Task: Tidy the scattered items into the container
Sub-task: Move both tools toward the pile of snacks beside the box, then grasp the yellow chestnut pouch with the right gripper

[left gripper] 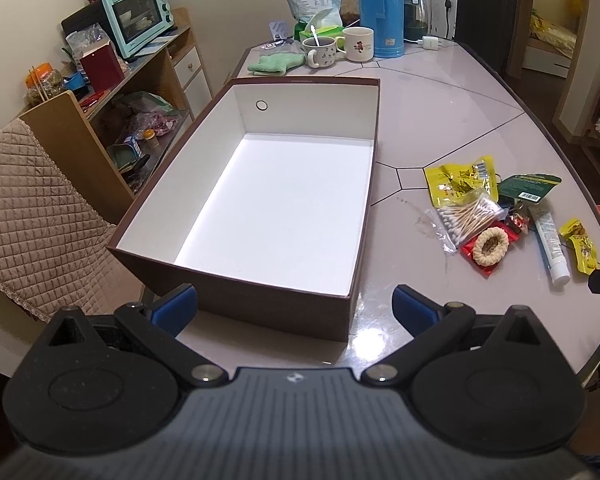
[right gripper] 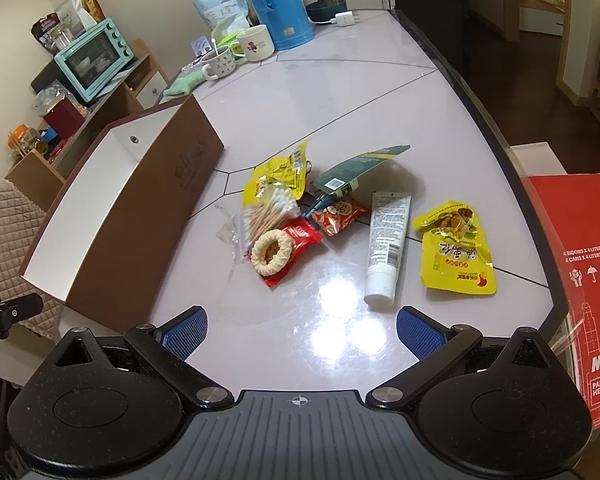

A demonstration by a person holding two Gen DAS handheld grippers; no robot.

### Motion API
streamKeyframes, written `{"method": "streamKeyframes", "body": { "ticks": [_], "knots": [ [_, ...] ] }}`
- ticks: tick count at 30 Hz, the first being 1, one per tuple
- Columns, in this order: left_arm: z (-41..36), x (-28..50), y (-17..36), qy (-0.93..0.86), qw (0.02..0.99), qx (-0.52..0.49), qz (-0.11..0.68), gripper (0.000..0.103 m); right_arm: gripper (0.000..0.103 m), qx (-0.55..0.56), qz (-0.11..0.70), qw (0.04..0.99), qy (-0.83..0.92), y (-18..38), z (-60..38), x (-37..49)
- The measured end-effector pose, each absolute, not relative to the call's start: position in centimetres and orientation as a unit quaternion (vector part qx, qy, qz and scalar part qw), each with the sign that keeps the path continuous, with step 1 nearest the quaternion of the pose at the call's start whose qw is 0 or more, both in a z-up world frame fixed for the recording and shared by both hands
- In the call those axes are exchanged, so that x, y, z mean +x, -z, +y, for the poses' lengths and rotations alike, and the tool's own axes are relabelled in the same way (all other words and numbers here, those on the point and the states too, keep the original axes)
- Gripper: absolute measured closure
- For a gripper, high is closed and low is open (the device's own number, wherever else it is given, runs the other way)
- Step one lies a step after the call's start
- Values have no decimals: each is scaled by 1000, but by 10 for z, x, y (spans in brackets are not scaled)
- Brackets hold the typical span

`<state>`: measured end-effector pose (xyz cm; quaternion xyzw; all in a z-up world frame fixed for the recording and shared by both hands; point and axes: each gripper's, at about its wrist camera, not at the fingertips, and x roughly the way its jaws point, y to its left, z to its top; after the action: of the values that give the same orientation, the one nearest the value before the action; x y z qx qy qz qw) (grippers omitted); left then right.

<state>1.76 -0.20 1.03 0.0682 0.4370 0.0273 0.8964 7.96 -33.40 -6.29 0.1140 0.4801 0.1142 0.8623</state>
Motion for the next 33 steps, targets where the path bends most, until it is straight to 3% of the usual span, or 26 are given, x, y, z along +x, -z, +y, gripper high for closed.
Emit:
{"method": "streamKeyframes", "body": {
  "ticks": [23,33],
  "knots": [
    [-63,51,-4,65,899,69,427,0,0,185,404,889,-112,54,-416,94],
    [-103,66,7,130,893,66,426,1,0,200,427,876,-97,71,-450,110]
  ]
}}
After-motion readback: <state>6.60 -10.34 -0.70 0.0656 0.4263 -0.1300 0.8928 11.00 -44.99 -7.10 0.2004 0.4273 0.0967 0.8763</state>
